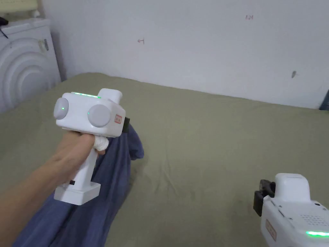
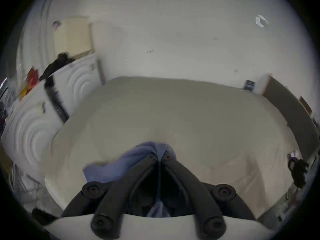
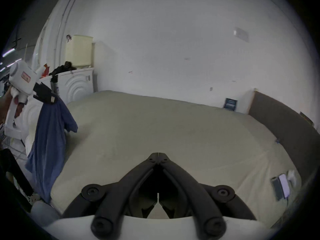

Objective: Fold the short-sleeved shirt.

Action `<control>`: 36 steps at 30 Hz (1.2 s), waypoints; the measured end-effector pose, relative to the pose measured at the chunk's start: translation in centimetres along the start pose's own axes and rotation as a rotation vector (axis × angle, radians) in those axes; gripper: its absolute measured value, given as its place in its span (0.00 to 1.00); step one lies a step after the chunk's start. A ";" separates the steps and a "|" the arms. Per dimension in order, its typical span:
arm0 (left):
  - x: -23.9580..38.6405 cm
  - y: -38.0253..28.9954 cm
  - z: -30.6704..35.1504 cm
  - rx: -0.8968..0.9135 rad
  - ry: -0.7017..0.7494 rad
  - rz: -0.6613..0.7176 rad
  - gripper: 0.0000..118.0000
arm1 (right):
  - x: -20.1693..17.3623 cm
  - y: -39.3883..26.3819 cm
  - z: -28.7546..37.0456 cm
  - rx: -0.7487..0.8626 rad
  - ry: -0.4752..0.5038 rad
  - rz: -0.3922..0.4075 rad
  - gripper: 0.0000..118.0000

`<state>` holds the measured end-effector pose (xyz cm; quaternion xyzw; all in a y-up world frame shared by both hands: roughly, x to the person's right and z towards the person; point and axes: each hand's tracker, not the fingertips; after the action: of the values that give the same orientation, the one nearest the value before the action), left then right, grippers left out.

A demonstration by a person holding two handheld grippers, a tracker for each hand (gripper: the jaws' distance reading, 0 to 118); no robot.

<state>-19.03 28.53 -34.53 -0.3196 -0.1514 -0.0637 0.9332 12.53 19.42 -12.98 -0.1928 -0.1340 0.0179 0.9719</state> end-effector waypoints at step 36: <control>29.6 -5.5 -12.7 -0.016 -0.330 -0.160 0.08 | 14.8 -5.6 -1.6 -0.125 -0.253 -0.156 0.00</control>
<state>10.90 15.73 -31.28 -0.3198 -0.3269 -0.0857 0.8852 27.12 14.89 -8.52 -0.2381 -0.2709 -0.0418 0.9318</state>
